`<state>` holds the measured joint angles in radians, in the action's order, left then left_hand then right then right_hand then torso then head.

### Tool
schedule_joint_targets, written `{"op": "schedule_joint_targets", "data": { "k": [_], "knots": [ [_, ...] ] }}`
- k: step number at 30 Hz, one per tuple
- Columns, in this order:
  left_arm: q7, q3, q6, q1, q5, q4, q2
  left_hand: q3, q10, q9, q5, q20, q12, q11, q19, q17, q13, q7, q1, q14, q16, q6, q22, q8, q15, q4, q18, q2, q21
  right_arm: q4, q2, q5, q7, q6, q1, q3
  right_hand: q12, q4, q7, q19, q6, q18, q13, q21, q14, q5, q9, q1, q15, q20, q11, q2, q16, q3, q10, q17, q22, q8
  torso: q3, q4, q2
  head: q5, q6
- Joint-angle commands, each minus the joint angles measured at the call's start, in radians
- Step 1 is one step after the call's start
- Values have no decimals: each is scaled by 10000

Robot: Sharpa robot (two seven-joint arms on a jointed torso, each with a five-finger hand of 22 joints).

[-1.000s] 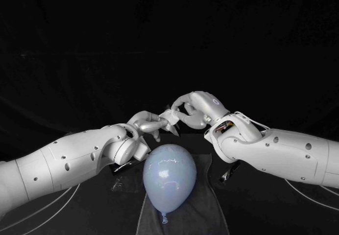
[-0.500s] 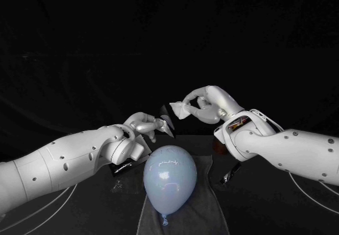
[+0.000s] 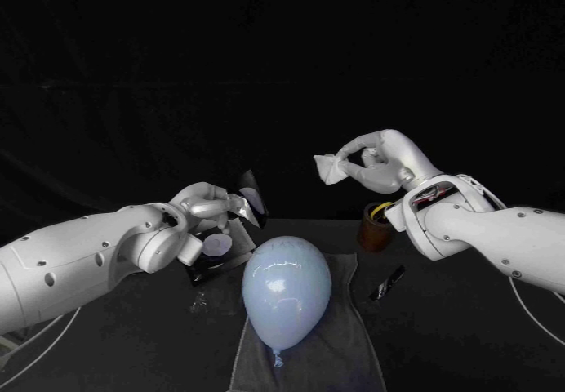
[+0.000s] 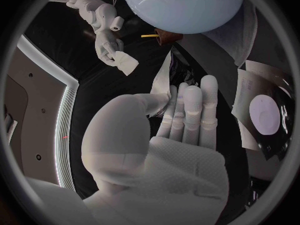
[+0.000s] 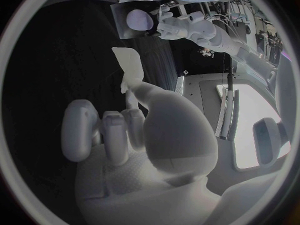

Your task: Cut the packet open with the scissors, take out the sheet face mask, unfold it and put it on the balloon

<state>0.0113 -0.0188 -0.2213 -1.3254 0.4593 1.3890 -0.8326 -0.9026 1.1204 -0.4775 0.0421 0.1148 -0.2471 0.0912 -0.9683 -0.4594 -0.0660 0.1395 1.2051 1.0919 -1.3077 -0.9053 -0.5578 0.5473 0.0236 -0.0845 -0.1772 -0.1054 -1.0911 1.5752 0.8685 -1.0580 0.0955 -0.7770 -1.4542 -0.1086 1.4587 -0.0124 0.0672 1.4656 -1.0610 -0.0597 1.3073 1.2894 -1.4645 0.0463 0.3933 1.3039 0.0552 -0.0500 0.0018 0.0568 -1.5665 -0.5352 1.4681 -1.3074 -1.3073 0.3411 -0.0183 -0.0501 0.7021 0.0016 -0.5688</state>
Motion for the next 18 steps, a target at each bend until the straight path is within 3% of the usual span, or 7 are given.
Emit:
{"op": "schedule_joint_targets", "data": {
  "k": [1,7,11,13,17,18],
  "knots": [
    [103,-2,1612,-53,4,240,-460,-562,41,-37,68,-10,42,12,41,-36,-8,52,38,16,-34,26,-9,9,-16,507,-82,112,-35,-41,100,472,335,3,2,-19,-34,-20,42,86,7,58,1844,-53,-1063,23,477,51,83,43,-46,-73,-43,-54,349,-2634,-1920,221,3,-11,-10,190,-158],
    [-690,-30,4065,-178,622,204,-1685,-538,96,-68,67,-6,51,6,31,-159,-18,50,9,95,-71,26,-4,2,-16,478,-83,111,-34,-158,247,550,379,32,119,-94,-34,-20,42,86,7,58,1844,-53,-1063,23,477,51,83,43,-46,-73,-43,-54,349,-2634,-1920,221,1,-27,-19,523,-414],
    [-1392,-47,5475,-381,942,-15,-2369,-520,180,-111,68,-11,55,-14,12,-195,-32,35,-8,146,-84,10,5,1,-30,464,-88,102,-31,-212,317,566,397,46,248,-129,-52,-24,46,88,18,60,1833,-46,-1063,23,484,51,82,43,-42,-72,-43,-55,339,-2634,-1922,228,11,-21,-17,835,-606],
    [-1724,-84,6034,-562,1060,-126,-2625,-523,202,-123,70,-14,57,-21,6,-198,-36,26,-7,158,-84,3,8,1,-35,465,-89,100,-30,-235,339,569,403,48,293,-138,-52,-24,46,88,18,60,1833,-46,-1063,23,484,51,82,43,-42,-72,-43,-55,339,-2634,-1922,228,6,-23,-16,957,-699],
    [-2602,-337,7232,-1208,1591,-373,-3121,-536,304,-182,69,-32,68,-55,-24,-208,-50,-14,-48,210,-75,-49,24,7,-62,433,-93,74,-20,-307,363,574,418,51,378,-161,-52,-24,46,88,18,60,1833,-46,-1063,23,484,51,82,43,-42,-72,-43,-55,339,-2634,-1922,228,-3,-27,-17,1270,-925],
    [-2790,-385,7449,-1311,1709,-398,-3213,-537,305,-182,69,-33,68,-55,-24,-208,-50,-14,-48,210,-74,-49,24,7,-63,432,-93,74,-20,-323,361,575,421,52,394,-165,-52,-24,46,88,18,60,1833,-46,-1063,23,484,51,82,43,-42,-72,-43,-55,339,-2634,-1922,228,-8,-43,-29,1349,-1003]
  ]
}}
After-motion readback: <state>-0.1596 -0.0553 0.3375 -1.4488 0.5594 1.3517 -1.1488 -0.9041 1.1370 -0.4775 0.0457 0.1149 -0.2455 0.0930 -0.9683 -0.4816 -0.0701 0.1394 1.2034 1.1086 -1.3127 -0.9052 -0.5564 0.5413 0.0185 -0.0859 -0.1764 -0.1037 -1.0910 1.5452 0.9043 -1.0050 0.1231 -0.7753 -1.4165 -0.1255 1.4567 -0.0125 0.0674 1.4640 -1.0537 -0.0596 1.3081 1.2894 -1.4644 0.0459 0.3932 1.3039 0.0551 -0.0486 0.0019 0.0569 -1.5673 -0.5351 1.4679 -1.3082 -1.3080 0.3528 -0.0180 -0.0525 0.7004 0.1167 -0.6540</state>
